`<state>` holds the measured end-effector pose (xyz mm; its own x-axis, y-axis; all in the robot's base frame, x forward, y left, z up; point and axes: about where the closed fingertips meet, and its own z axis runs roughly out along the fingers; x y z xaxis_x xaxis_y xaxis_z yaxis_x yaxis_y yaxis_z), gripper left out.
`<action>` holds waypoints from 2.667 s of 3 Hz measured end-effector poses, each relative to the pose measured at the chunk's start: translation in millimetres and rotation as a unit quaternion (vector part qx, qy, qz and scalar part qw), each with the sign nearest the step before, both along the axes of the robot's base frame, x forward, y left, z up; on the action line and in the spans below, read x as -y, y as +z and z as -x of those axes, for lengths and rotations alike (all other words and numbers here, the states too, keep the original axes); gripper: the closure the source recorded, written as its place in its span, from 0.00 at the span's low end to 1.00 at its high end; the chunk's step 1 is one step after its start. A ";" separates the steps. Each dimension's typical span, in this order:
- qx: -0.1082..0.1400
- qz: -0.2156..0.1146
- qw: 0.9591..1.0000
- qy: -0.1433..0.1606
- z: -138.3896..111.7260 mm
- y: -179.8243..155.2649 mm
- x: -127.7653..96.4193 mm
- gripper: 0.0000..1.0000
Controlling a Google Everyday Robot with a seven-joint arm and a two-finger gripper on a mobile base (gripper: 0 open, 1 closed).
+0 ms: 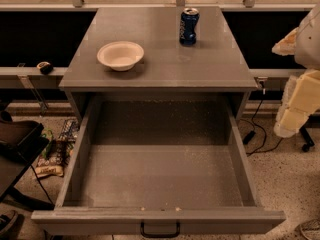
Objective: Place pepsi can into top drawer
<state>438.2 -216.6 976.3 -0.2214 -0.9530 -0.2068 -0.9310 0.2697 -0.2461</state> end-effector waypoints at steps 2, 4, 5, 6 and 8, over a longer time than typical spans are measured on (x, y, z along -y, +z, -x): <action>-0.004 -0.026 1.000 0.000 -20.6 -10.1 8.3 0.00; -0.024 -0.109 0.992 -0.054 -116.3 -40.2 27.4 0.00; -0.004 -0.168 0.982 -0.083 -161.6 -48.6 23.4 0.00; 0.039 -0.234 0.965 -0.112 -218.4 -52.3 19.4 0.00; 0.066 -0.278 0.950 -0.124 -251.0 -58.1 15.9 0.00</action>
Offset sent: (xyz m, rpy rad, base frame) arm 0.0501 -0.0232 -0.0276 0.1332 0.0350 0.0019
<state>689.1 -232.5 918.2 -0.3621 -0.6107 -0.7042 -0.7931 0.5988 -0.1116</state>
